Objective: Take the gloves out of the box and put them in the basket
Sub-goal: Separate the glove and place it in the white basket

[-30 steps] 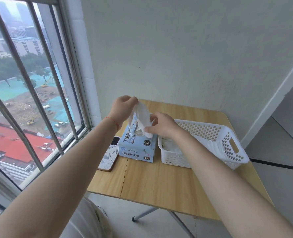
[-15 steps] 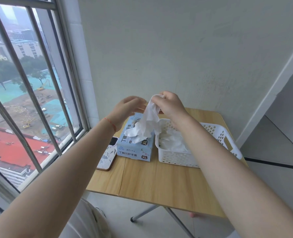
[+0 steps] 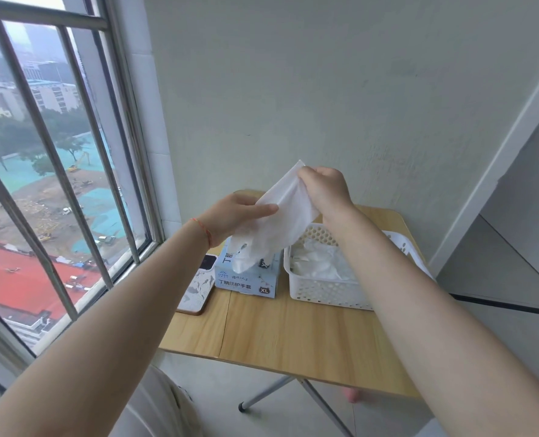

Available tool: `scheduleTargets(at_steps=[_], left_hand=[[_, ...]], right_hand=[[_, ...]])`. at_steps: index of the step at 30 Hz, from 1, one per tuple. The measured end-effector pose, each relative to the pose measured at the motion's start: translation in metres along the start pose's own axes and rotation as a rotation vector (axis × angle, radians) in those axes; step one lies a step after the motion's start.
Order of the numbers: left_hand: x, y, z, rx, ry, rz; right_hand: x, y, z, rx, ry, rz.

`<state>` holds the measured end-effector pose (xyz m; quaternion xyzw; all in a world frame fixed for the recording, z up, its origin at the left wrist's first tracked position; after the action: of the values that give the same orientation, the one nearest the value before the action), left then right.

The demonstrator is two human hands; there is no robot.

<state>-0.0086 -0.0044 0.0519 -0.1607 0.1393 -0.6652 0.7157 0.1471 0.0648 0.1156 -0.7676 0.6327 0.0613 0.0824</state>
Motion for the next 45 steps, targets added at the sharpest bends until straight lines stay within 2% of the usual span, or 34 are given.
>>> scheduleTargets(at_steps=[5, 9, 13, 17, 21, 29, 34, 39, 45], left_hand=[[0.006, -0.007, -0.020, 0.007, -0.141, -0.021], [0.005, -0.013, -0.028, 0.095, -0.173, -0.044], [-0.005, -0.036, -0.027, 0.064, -0.147, 0.096], [-0.017, -0.036, -0.020, -0.143, -0.135, 0.175], [-0.043, 0.002, -0.021, -0.365, -0.142, 0.119], [-0.095, 0.102, 0.007, -0.718, -0.043, -0.039], [-0.114, 0.144, 0.014, -0.926, 0.008, -0.098], [-0.127, 0.159, 0.006, -0.901, 0.057, -0.044], [-0.115, 0.166, 0.018, -1.098, 0.305, 0.068]], right_hand=[[-0.003, -0.001, 0.008, 0.018, 0.020, 0.016], [-0.005, 0.005, 0.017, 0.052, 0.076, -0.012], [-0.004, 0.015, 0.045, -0.037, 0.266, -0.081], [0.001, 0.005, 0.066, -0.085, 0.344, -0.067], [0.006, -0.029, 0.098, -0.061, 0.448, -0.027], [0.002, -0.132, 0.138, 0.168, 0.552, 0.104], [0.001, -0.167, 0.157, 0.242, 0.571, 0.120], [-0.006, -0.178, 0.171, 0.466, 0.482, 0.051], [-0.009, -0.178, 0.169, 0.760, 0.431, -0.009]])
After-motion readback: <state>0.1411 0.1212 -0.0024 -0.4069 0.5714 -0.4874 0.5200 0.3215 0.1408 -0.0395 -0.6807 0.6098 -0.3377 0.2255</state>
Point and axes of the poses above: each hand's wrist, its own x-axis away from the middle knuckle, its own y-axis out of the palm, z = x × y, the point moved 10 cm from there along -x, towards the middle knuckle, and after that the axes turned 11 degrees about -x, right-handed, at the moved point
